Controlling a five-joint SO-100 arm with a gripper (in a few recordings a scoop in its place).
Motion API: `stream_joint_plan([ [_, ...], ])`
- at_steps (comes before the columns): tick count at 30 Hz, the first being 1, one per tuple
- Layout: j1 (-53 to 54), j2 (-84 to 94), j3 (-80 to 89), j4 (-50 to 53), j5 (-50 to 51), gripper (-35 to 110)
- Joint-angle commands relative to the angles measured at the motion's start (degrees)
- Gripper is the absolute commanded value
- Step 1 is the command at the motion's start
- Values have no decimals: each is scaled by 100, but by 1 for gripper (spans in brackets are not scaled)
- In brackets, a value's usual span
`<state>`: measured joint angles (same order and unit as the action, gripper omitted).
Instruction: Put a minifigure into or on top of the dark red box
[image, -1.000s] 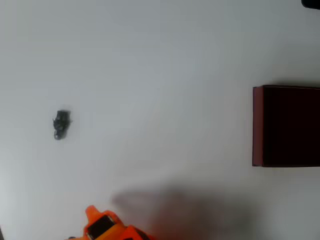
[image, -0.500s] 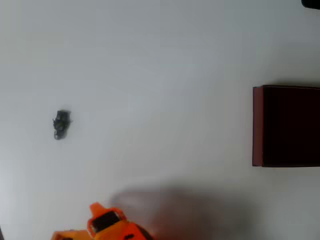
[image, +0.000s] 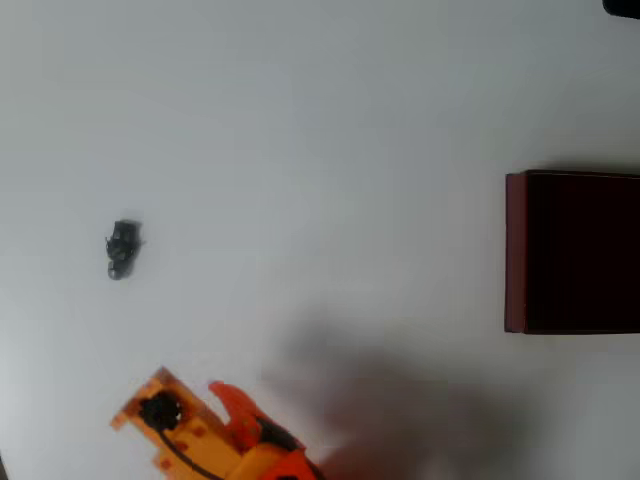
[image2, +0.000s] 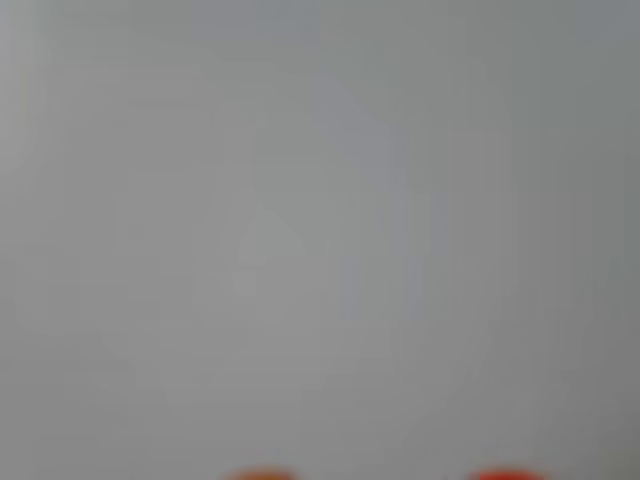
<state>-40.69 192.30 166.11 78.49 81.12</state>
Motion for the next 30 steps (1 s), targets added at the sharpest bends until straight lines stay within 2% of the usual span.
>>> stream_joint_plan([
  [1,-132,-826,-475,-694,1441,14],
  [4,-237,-2602,-1266,-1230,2320,15],
  [8,-448,-4904,-2856,-932,3331,17],
  [14,-729,-6319,-3489,-1099,4869,21],
  [20,-510,-7453,-4113,-1090,5168,22],
  [25,-475,-7945,-4122,-1644,5555,22],
  [30,-439,-8490,-4588,-1652,5660,23],
])
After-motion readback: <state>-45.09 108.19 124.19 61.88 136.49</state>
